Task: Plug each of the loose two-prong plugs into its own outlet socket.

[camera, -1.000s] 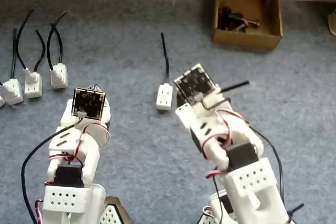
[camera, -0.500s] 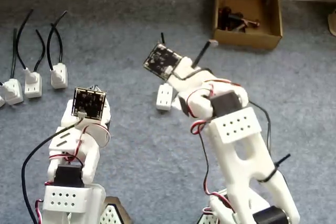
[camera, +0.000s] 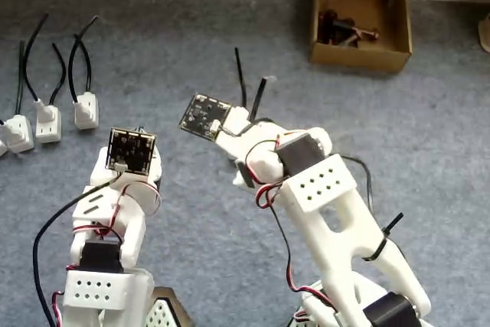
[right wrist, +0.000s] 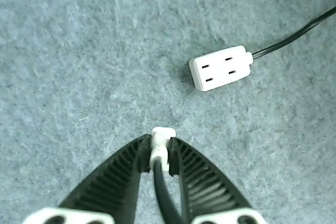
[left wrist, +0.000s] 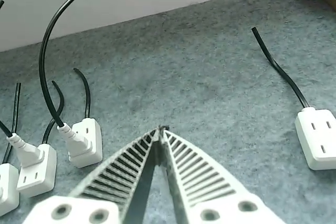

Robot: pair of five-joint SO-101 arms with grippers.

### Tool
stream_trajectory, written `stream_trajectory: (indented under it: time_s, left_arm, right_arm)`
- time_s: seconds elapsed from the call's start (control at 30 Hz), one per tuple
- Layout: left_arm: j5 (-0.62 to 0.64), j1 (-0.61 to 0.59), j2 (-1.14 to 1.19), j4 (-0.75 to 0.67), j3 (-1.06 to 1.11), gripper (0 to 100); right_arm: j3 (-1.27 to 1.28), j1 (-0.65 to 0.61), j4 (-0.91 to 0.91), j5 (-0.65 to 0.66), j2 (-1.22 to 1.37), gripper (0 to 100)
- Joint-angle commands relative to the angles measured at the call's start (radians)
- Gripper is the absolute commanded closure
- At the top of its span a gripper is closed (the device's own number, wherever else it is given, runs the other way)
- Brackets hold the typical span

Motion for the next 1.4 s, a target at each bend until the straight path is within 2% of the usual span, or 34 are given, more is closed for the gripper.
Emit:
stream_trajectory:
  time_s: [0.0, 0.6, 0.93, 1.37]
  left_arm:
    - [0.009, -0.004, -0.007, -0.005, -0.01, 99]
    - [0.009, -0.004, -0.007, -0.006, -0.015, 99]
    - [0.009, -0.004, -0.007, -0.006, -0.013, 99]
    - [0.009, -0.008, -0.007, -0.003, -0.01, 99]
  right_arm:
    - [-0.061, -0.033, -0.001, -0.021, -0.008, 99.2]
    - [-0.056, -0.033, -0.001, -0.021, -0.005, 99.2]
    - [0.059, -0.05, -0.156, 0.138, -0.008, 99.2]
    - [0.059, 0.018, -0.166, 0.193, 0.001, 99.2]
